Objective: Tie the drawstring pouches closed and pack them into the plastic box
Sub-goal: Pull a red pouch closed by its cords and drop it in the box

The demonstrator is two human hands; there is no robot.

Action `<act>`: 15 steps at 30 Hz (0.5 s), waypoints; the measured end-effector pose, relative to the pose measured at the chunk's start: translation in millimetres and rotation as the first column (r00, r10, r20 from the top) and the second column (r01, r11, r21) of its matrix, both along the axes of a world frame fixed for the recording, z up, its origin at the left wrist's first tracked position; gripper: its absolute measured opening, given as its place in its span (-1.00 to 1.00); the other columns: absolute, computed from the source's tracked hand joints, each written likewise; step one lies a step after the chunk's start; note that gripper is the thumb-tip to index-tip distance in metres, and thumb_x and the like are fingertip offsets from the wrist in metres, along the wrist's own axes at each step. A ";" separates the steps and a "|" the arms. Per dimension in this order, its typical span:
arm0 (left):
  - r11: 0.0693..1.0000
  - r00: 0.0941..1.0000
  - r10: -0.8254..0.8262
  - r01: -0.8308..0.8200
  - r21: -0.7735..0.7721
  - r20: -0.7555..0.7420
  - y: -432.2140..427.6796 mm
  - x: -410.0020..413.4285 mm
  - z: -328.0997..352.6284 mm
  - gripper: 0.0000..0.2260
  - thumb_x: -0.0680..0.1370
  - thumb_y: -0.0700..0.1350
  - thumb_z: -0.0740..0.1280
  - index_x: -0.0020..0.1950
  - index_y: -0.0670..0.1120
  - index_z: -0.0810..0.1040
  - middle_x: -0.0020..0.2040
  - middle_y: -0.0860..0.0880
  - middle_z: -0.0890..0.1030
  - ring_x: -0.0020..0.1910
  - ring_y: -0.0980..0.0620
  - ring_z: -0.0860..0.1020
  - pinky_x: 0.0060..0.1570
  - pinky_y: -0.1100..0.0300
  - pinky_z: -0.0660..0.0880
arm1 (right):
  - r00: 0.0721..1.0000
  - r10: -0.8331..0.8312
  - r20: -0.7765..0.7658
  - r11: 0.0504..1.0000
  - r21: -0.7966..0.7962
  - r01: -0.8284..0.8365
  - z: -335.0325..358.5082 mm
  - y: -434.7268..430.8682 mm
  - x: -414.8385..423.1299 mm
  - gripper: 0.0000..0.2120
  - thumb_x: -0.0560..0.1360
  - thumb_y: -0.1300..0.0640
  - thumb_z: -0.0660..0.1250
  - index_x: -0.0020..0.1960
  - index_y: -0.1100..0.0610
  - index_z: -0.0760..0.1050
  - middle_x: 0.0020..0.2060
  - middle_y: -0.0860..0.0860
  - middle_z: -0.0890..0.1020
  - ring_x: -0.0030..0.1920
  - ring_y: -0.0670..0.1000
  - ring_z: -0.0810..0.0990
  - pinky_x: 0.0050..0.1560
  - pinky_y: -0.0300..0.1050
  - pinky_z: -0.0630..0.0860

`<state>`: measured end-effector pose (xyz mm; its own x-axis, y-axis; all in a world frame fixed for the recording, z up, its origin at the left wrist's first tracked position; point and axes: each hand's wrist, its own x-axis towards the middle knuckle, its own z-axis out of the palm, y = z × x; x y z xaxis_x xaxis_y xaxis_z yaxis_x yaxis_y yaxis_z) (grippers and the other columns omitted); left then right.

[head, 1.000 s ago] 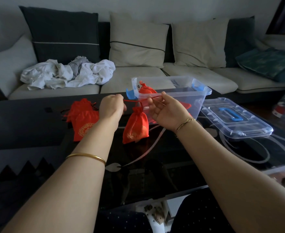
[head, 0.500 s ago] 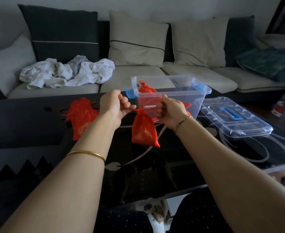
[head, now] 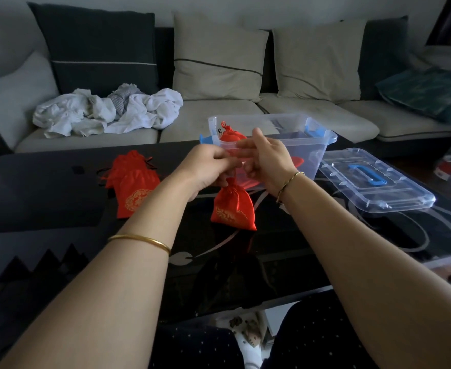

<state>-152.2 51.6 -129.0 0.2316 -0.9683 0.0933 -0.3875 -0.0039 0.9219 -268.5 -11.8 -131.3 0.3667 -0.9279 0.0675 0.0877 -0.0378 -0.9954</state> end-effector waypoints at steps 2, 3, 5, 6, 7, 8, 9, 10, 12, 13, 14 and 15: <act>1.000 1.000 0.002 -0.002 0.007 -0.030 -2.0 1.7 -1.8 -0.80 0.53 -0.12 0.35 -0.31 -0.09 0.54 -0.38 -0.01 0.53 -0.40 0.06 0.47 -0.21 0.13 0.47 | 0.998 0.056 -0.041 0.997 0.052 -0.054 -0.7 2.5 -0.7 -0.70 0.63 0.12 0.04 0.03 0.27 0.47 -0.36 0.11 0.59 -0.56 -0.03 0.42 -0.48 -0.20 0.33; 1.000 0.999 0.004 -0.004 0.008 -0.047 -3.0 2.3 -2.8 -0.79 0.53 -0.12 0.34 -0.31 -0.08 0.54 -0.38 -0.01 0.53 -0.41 0.07 0.47 -0.21 0.13 0.47 | 0.995 0.085 -0.052 0.995 0.052 -0.082 -0.8 4.1 -0.7 -0.76 0.62 0.21 0.04 0.07 0.27 0.45 -0.38 0.13 0.57 -0.56 -0.03 0.45 -0.47 -0.20 0.35; 1.000 0.997 0.006 -0.005 0.006 -0.076 -4.3 2.4 -3.9 -0.79 0.55 -0.13 0.33 -0.30 -0.09 0.53 -0.37 -0.01 0.53 -0.42 0.08 0.46 -0.24 0.16 0.47 | 0.990 0.121 -0.069 0.993 0.027 -0.119 0.3 6.8 -1.6 -0.80 0.55 0.35 0.06 0.04 0.24 0.43 -0.39 0.14 0.55 -0.52 -0.03 0.49 -0.47 -0.22 0.39; 1.000 0.996 0.007 -0.007 0.006 -0.084 -4.7 2.3 -4.0 -0.79 0.55 -0.14 0.32 -0.30 -0.09 0.52 -0.38 -0.01 0.53 -0.43 0.09 0.46 -0.27 0.19 0.47 | 0.988 0.132 -0.078 0.991 0.015 -0.131 0.4 6.9 -1.8 -0.80 0.53 0.39 0.07 0.02 0.22 0.43 -0.39 0.15 0.54 -0.49 -0.02 0.49 -0.47 -0.23 0.39; 1.000 0.996 0.007 -0.006 0.008 -0.088 -4.7 1.8 -3.9 -0.78 0.55 -0.14 0.32 -0.30 -0.09 0.51 -0.38 -0.01 0.52 -0.44 0.10 0.46 -0.29 0.21 0.46 | 0.986 0.142 -0.092 0.990 0.001 -0.142 0.1 6.3 -1.7 -0.80 0.51 0.41 0.10 0.03 0.23 0.43 -0.39 0.15 0.53 -0.48 -0.01 0.49 -0.47 -0.23 0.39; 1.000 0.996 0.004 -0.003 0.012 -0.088 -4.5 1.2 -3.7 -0.78 0.56 -0.14 0.32 -0.29 -0.09 0.51 -0.38 -0.01 0.52 -0.44 0.11 0.46 -0.31 0.24 0.46 | 0.982 0.149 -0.112 0.988 -0.017 -0.152 -0.3 5.8 -1.7 -0.81 0.50 0.41 0.13 0.05 0.23 0.42 -0.40 0.14 0.52 -0.48 -0.01 0.48 -0.46 -0.22 0.38; 1.000 0.996 0.002 0.000 0.017 -0.087 -4.5 0.7 -3.4 -0.79 0.56 -0.14 0.32 -0.29 -0.09 0.51 -0.37 -0.01 0.53 -0.43 0.11 0.47 -0.32 0.25 0.46 | 0.979 0.153 -0.134 0.987 -0.035 -0.159 -0.8 5.2 -1.2 -0.81 0.50 0.40 0.16 0.07 0.24 0.42 -0.40 0.14 0.51 -0.48 -0.01 0.47 -0.45 -0.20 0.37; 1.000 0.996 0.000 0.002 0.020 -0.086 -4.6 0.6 -3.4 -0.79 0.56 -0.14 0.32 -0.28 -0.10 0.52 -0.36 -0.02 0.54 -0.42 0.10 0.48 -0.32 0.25 0.46 | 0.977 0.152 -0.153 0.986 -0.052 -0.161 -1.6 4.9 -0.7 -0.82 0.51 0.39 0.16 0.06 0.23 0.42 -0.41 0.13 0.51 -0.48 -0.01 0.46 -0.45 -0.19 0.36; 1.000 0.996 0.003 -0.001 0.025 -0.084 -5.1 1.2 -3.9 -0.80 0.56 -0.13 0.32 -0.27 -0.09 0.52 -0.34 -0.03 0.55 -0.39 0.09 0.49 -0.29 0.23 0.46 | 0.974 0.141 -0.177 0.984 -0.083 -0.158 -2.6 4.5 0.0 -0.84 0.52 0.39 0.14 0.00 0.20 0.42 -0.41 0.13 0.51 -0.47 0.00 0.47 -0.45 -0.20 0.37; 1.000 0.996 0.006 -0.004 0.026 -0.086 -5.4 1.5 -4.3 -0.80 0.56 -0.13 0.32 -0.27 -0.09 0.52 -0.33 -0.03 0.55 -0.39 0.08 0.49 -0.28 0.21 0.47 | 0.974 0.136 -0.180 0.984 -0.093 -0.155 -3.1 3.8 -0.5 -0.83 0.52 0.39 0.13 -0.05 0.18 0.42 -0.40 0.13 0.52 -0.46 0.00 0.48 -0.45 -0.22 0.40; 1.000 0.996 0.011 -0.009 0.024 -0.089 -5.7 1.9 -4.8 -0.80 0.56 -0.12 0.33 -0.27 -0.08 0.52 -0.33 -0.04 0.55 -0.38 0.07 0.49 -0.27 0.19 0.48 | 0.976 0.133 -0.174 0.984 -0.095 -0.151 -3.2 3.0 -1.0 -0.83 0.52 0.40 0.13 -0.09 0.17 0.42 -0.39 0.13 0.54 -0.45 0.00 0.49 -0.45 -0.23 0.43; 1.000 0.995 0.020 -0.019 0.020 -0.097 -5.9 2.0 -5.2 -0.80 0.55 -0.12 0.33 -0.28 -0.08 0.51 -0.34 -0.04 0.55 -0.38 0.06 0.50 -0.25 0.17 0.49 | 0.978 0.128 -0.164 0.985 -0.095 -0.145 -3.5 2.0 -1.8 -0.84 0.51 0.39 0.15 -0.11 0.17 0.42 -0.39 0.13 0.55 -0.44 0.01 0.51 -0.43 -0.23 0.45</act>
<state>-150.2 45.7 -134.2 0.2576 -0.9649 0.0508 -0.2953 -0.0285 0.9550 -270.3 -9.8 -134.8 0.5034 -0.8589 0.0942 -0.0574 -0.1420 -0.9882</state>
